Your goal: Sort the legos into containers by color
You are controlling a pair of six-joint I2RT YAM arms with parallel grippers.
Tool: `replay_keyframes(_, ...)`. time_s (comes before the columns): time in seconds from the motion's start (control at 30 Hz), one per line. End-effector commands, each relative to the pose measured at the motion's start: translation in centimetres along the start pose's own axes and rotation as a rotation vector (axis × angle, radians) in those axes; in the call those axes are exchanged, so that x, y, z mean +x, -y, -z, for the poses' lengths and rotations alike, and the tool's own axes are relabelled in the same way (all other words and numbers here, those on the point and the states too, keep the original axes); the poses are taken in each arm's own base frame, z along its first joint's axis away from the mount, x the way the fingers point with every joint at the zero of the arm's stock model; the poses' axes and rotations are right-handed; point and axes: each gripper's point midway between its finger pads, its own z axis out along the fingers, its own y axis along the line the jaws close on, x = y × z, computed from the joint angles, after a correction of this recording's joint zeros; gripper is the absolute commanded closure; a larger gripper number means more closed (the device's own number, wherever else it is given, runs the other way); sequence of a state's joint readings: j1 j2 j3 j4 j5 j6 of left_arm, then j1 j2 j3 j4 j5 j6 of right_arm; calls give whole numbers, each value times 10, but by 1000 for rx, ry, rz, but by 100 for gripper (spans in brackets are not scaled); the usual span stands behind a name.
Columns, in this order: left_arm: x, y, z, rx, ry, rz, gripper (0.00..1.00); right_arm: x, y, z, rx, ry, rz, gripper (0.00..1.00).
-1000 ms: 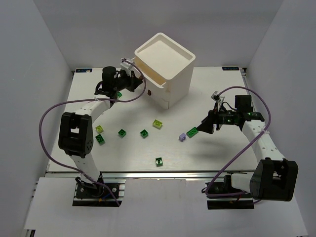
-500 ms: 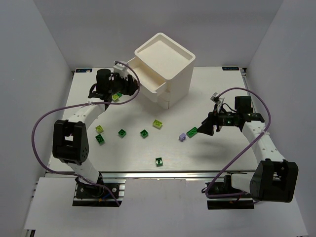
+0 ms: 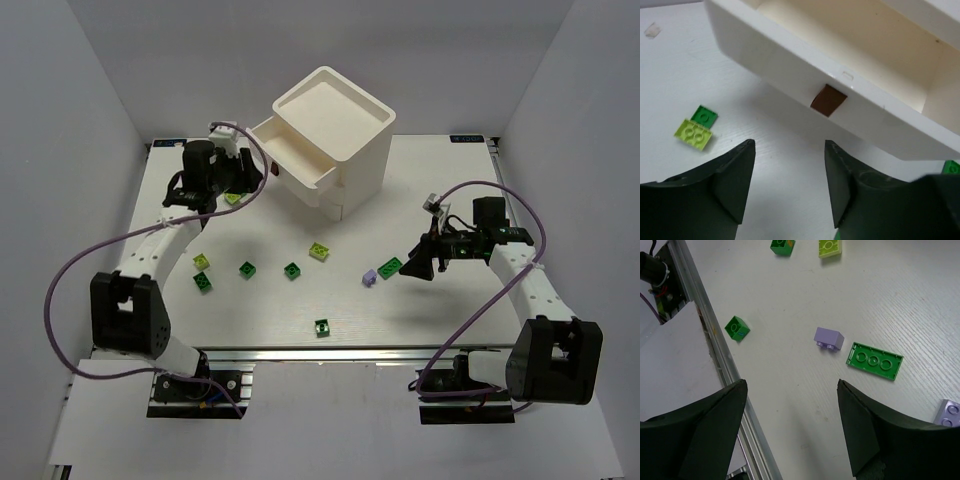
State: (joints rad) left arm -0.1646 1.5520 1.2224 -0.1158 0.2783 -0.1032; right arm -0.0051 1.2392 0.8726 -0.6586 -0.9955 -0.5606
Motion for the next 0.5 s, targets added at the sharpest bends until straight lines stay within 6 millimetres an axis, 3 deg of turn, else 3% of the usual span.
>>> replay_keyframes(0.0,-9,-20,49,-203,51,117,42,-1,-1,1,-7,-12,55,22)
replay_keyframes(0.03,-7,-26,55,-234,51,136,48,1,-6,-3,-25,-28,66,22)
replay_keyframes(0.07,-3,-27,60,-255,39,154,63,3,-6,-5,-28,-35,66,23)
replay_keyframes(0.1,0,-33,65,-283,33,175,70,3,-6,-5,-27,-37,71,23)
replay_keyframes(0.17,17,-43,72,-371,-35,245,80,4,-6,-6,-25,-45,72,23)
replay_keyframes(0.2,9,-49,74,-397,-10,265,80,4,-5,-7,-23,-48,73,24)
replay_keyframes(0.23,42,-61,75,-476,-126,333,80,5,-5,-8,-18,-53,67,24)
replay_keyframes(0.27,40,-63,75,-499,-138,364,73,3,-4,-9,-14,-52,71,24)
replay_keyframes(0.3,52,-68,78,-549,-181,441,36,2,-3,-9,-10,-52,70,24)
replay_keyframes(0.33,65,-77,73,-593,-223,482,17,3,-1,-9,8,-61,49,24)
replay_keyframes(0.4,62,-82,67,-623,-235,551,2,-2,2,-11,32,-64,52,25)
replay_keyframes(0.47,62,-84,55,-636,-262,627,2,-2,13,-9,101,-86,9,27)
